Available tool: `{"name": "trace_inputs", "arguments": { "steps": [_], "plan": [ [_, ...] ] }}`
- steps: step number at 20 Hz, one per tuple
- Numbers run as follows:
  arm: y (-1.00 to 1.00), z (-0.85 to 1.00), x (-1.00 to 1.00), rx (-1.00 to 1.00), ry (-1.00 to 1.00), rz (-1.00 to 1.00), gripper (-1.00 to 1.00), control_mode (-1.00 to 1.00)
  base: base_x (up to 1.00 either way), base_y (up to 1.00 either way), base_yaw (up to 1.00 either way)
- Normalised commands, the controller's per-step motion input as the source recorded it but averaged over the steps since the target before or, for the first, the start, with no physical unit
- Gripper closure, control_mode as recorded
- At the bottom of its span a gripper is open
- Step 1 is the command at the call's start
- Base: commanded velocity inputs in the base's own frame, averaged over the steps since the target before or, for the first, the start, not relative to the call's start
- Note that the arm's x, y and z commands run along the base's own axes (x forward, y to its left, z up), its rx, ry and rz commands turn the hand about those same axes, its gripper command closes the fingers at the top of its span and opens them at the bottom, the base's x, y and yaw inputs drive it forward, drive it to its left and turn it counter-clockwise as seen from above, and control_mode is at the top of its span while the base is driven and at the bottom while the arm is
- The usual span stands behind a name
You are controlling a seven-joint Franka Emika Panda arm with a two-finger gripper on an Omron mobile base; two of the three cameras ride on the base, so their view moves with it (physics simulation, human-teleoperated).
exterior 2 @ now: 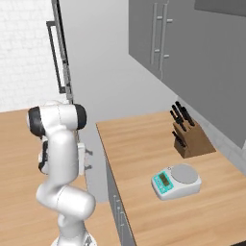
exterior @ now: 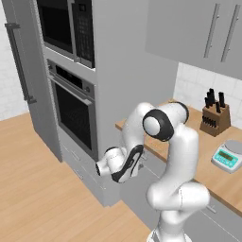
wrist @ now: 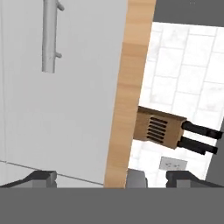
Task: Take a straw from the drawer in front and place it inside the glass cup on the dining counter.
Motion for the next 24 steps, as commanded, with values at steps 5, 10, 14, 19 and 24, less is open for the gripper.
{"name": "trace_inputs", "arguments": {
  "steps": [5,10,14,19,24],
  "plan": [
    [-0.17,-0.29,0.57,0.0,-0.08,0.02,-1.0,-1.0,0.0,0.0,0.0],
    [-0.18,-0.28,0.58,0.01,-0.05,0.04,-1.0,-1.0,0.0,0.0,0.0],
    [-0.21,-0.29,0.54,0.03,-0.01,0.05,-1.0,-1.0,0.0,0.0,0.0],
    [-0.2,-0.29,0.45,0.05,-0.01,0.05,-1.0,-1.0,0.0,0.0,0.0],
    [-0.17,-0.4,0.3,0.06,0.0,0.05,-1.0,-1.0,0.0,0.0,0.0]
  ]
}}
